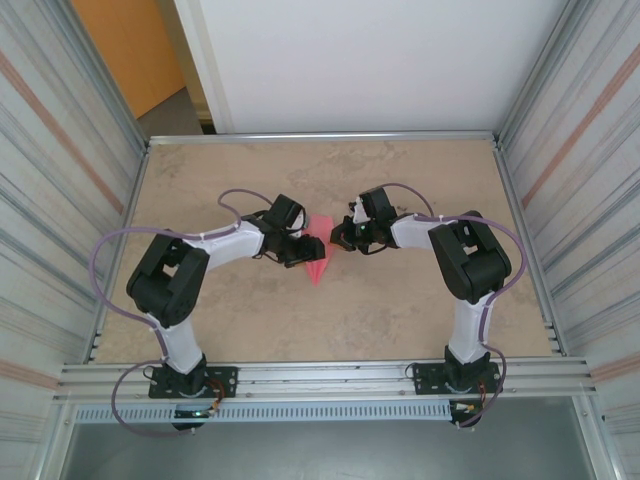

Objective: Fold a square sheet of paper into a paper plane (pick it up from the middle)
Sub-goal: Move the paper plane to the center of the table.

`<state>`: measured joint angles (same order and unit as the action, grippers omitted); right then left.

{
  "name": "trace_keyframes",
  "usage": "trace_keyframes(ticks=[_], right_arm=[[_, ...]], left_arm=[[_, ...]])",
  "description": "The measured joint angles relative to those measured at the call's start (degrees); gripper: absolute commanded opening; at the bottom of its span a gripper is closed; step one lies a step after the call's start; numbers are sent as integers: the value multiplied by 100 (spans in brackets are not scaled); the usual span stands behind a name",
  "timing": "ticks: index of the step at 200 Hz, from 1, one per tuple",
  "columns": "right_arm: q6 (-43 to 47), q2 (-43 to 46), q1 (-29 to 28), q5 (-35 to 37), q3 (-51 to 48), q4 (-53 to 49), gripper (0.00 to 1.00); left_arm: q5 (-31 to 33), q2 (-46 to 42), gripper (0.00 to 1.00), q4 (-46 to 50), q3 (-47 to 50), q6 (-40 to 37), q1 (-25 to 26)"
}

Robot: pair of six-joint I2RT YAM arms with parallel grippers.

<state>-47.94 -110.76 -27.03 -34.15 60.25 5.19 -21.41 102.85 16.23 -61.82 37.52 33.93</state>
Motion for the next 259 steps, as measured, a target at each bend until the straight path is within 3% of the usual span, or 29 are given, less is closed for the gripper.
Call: trace_keyframes(ticks=[59,179,212,259], right_arm=[[-98,0,0,-46,0,44,6],[-109,0,0,-63,2,46,7],[-109,0,0,-63,2,44,8],[-109,0,0,-63,17,42,9]], left_arm=[[7,109,57,31,-127,-79,44],[262,428,40,501,-612,-234,98],[391,474,30,664,-684,-256,107],[461,551,29,761,-767,-278,118]])
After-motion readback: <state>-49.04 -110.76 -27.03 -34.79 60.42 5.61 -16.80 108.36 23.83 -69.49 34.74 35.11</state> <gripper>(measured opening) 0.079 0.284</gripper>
